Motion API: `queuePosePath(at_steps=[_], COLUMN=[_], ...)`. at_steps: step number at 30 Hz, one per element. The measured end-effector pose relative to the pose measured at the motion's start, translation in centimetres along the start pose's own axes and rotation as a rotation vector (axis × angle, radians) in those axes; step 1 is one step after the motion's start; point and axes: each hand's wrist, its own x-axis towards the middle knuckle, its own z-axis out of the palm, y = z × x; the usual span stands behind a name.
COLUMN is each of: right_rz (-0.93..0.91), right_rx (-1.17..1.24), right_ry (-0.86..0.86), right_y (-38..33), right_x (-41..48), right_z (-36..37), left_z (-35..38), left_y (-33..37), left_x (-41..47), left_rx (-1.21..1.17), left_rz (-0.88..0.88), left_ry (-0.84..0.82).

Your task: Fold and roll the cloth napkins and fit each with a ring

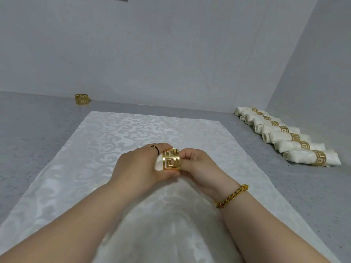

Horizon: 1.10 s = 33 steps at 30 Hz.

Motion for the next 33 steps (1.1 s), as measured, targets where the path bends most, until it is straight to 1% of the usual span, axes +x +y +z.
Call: queuePosePath(at_steps=[3,6,8,11,13,15,18,20,21,24,27,29,30,31,33], right_rz=[0.024,0.039,0.045,0.024,0.031,0.072,0.128,0.128,0.110,0.022,0.064,0.117,0.132,0.140,0.136], right_rx=[0.124,0.220,0.201,0.164,0.196,0.226,0.227,0.130,0.053,-0.108,-0.065,-0.025,-0.028,-0.038,-0.048], right_ry=[-0.039,-0.041,-0.013,0.087,0.119,0.091,-0.010,-0.076,-0.078,0.049,0.157,0.162,0.153,0.144,0.138], right_y=[-0.5,-0.8,-0.9,-1.3,-1.5,-1.7,-1.9,-1.9,-1.8,-1.2,-1.0,-1.1,-1.1,-1.2,-1.0], right_x=[-0.2,-0.7,-0.8,-0.8,-0.9,-1.0,-1.2,-1.3,-1.4,-1.2,-1.1,-1.2,-1.2,-1.3,-1.2], right_z=[0.0,-0.1,-0.2,-0.9,-1.6,-2.0,-2.4,-2.1,-1.8,-0.8,-0.5,-0.7,-0.7,-0.8,-1.2], left_z=[-0.5,-0.9,-1.1,-1.5,-1.9,-2.0,-2.0,-1.7,-1.5,-1.0,-0.4,0.0,0.1,0.2,-0.3], left_y=[-0.2,-0.3,-0.1,-0.8,-1.5,-1.9,-1.6,-1.3,-1.2,-0.6,-0.9,-0.9,-0.8,-0.9,-1.3], left_x=[0.0,0.0,-0.1,0.0,-0.1,-0.3,-0.3,-0.3,-0.3,-0.3,-0.2,-0.2,-0.2,-0.3,-0.4], left_rx=[-0.039,-0.083,-0.040,0.084,0.111,0.104,0.115,0.147,0.158,0.161,0.214,0.229,0.229,0.206,-0.019], left_rz=[0.000,-0.049,-0.048,-0.046,-0.068,-0.064,-0.026,0.038,0.065,0.093,0.135,0.179,0.171,0.132,-0.027], left_ry=[0.026,0.021,0.026,0.039,0.037,0.042,0.039,0.036,0.034,0.065,0.097,0.129,0.103,0.041,-0.135])
